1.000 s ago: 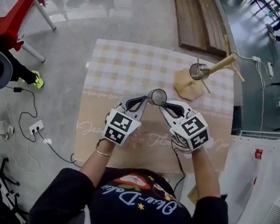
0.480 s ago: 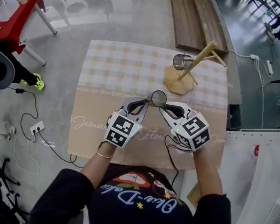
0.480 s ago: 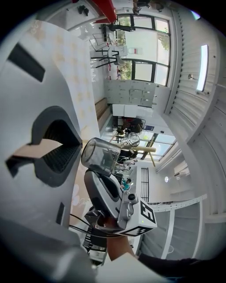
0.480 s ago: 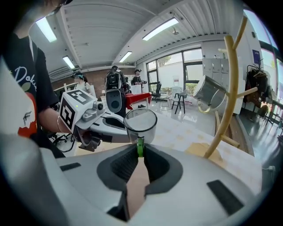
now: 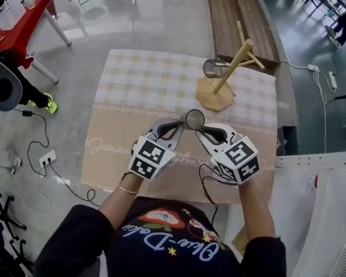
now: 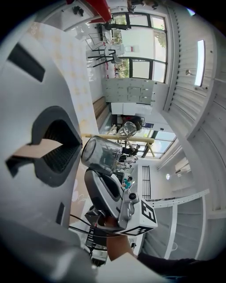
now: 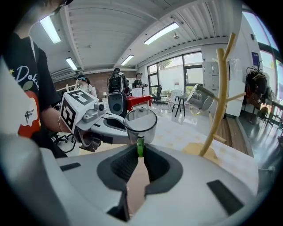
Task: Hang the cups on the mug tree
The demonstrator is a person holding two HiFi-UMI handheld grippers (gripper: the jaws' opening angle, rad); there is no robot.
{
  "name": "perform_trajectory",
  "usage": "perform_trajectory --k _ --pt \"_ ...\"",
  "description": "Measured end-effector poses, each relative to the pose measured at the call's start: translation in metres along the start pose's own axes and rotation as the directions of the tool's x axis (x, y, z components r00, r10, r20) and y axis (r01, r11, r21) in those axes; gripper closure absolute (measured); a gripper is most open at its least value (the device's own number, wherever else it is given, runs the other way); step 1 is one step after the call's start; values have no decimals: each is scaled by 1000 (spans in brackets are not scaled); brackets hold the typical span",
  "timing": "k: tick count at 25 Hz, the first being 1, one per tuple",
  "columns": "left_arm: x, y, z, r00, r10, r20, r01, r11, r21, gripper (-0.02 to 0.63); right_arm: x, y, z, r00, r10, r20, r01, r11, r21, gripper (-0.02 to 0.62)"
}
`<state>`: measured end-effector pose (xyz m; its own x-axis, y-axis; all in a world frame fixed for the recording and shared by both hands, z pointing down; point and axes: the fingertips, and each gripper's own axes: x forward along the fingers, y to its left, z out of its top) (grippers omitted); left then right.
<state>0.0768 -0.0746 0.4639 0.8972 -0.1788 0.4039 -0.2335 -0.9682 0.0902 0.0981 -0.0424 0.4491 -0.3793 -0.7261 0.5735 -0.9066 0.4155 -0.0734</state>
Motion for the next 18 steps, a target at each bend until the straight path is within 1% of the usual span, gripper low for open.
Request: perform_trajectory --k 6,14,18 --pt "4 -14 12 1000 -10 10 10 999 34 603 -19 -4 -1 999 -32 21 32 999 -6 549" --pt "12 -40 22 999 -42 8 42 997 64 603 -45 -8 -9 998 -62 29 61 998 3 549" --pt "24 -45 36 998 -54 13 53 996 78 603 -56 -22 -6 997 -74 37 74 997 4 549"
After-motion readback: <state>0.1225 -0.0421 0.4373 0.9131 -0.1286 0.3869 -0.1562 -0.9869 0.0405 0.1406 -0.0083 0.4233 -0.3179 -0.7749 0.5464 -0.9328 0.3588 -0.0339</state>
